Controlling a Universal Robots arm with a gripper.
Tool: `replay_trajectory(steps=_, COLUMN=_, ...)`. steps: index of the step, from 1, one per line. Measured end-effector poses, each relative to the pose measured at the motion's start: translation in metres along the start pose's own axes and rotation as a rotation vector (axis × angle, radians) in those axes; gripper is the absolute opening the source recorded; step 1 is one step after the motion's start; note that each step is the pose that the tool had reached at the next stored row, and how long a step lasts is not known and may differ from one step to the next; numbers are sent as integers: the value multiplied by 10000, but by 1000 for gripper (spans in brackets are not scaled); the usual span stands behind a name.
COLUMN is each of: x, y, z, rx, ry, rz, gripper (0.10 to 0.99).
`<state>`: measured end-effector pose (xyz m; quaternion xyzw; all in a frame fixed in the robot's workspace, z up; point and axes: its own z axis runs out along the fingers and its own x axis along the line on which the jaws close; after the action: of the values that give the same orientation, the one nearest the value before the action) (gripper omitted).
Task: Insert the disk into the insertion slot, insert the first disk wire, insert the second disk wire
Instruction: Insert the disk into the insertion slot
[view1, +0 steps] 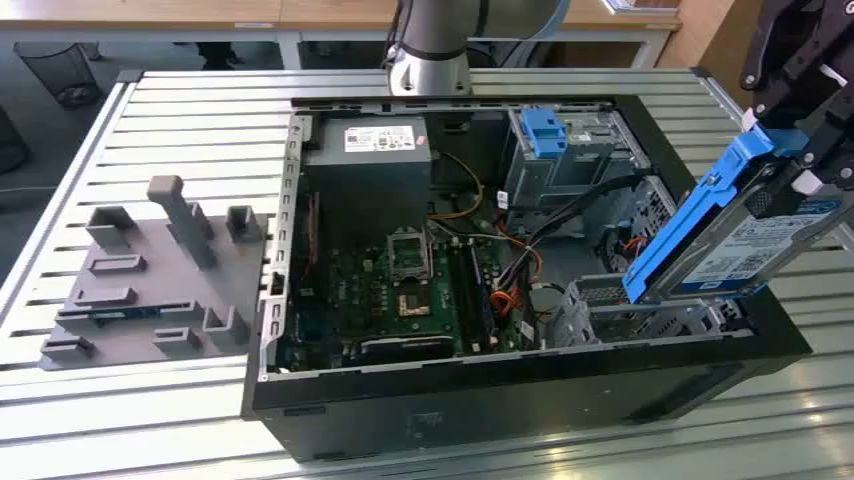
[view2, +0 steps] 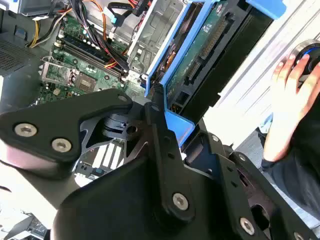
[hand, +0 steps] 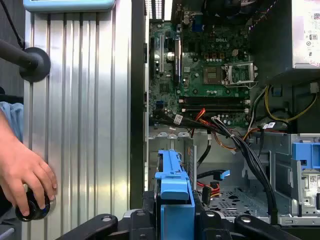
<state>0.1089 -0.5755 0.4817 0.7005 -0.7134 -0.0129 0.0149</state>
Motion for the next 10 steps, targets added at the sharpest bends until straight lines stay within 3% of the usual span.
replay_trajectory(steps=10, x=0, y=0, z=2, rx=20, ry=0, rz=-1, gripper=365)
